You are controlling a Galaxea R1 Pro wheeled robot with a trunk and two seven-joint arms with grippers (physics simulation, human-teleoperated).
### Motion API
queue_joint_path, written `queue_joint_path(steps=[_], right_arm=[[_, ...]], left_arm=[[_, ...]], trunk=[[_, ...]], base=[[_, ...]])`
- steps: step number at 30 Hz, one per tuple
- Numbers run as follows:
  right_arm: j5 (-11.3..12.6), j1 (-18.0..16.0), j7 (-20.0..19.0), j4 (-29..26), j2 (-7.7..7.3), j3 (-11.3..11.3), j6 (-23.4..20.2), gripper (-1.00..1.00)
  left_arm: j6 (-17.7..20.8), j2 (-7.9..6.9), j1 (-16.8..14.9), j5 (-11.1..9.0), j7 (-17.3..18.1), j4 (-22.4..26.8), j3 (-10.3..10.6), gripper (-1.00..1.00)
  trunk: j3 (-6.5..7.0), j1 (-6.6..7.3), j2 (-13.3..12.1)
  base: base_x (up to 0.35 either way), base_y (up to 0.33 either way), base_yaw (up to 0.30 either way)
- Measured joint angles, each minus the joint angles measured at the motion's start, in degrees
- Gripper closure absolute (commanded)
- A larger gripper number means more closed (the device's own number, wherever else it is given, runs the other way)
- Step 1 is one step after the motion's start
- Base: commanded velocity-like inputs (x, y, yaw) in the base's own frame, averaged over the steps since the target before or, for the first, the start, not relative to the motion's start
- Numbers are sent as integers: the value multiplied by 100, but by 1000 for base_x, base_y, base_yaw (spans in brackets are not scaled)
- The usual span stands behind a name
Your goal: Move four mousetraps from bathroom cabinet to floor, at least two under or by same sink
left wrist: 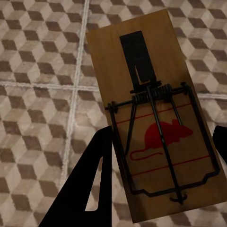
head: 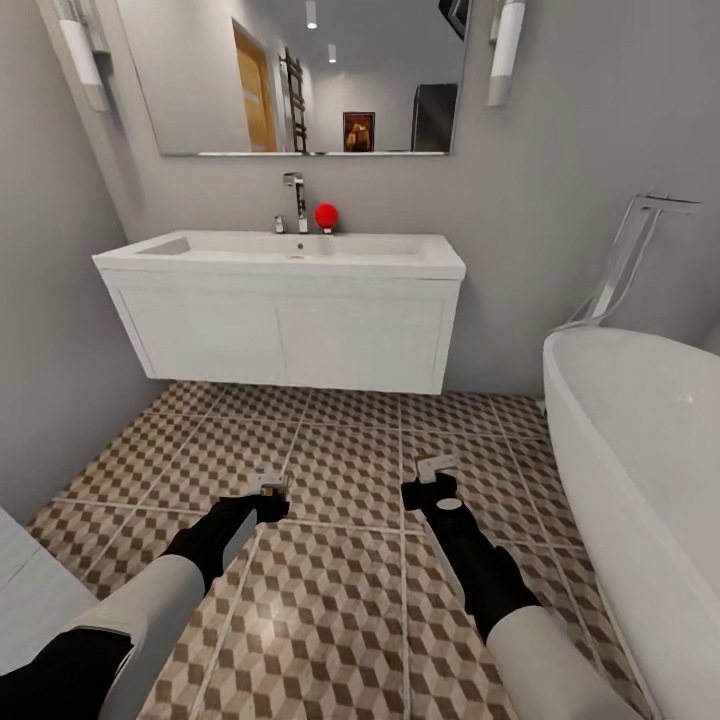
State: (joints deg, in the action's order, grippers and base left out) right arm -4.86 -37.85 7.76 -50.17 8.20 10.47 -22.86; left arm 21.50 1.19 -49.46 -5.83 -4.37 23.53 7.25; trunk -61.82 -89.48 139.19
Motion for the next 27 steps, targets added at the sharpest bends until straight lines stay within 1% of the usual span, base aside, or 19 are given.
queue_joint_path(steps=[10, 27], right_arm=[[0, 0, -3, -2, -40, 3, 1, 100], [4, 0, -11, 4, -54, -4, 10, 100]], left_arm=[[0, -9, 0, 13, -3, 26, 0, 100], [0, -9, 0, 17, 0, 110, 1, 100]], trunk=[[-180, -220, 401], [-556, -264, 425]], base=[[0, 0, 0], [0, 0, 0]])
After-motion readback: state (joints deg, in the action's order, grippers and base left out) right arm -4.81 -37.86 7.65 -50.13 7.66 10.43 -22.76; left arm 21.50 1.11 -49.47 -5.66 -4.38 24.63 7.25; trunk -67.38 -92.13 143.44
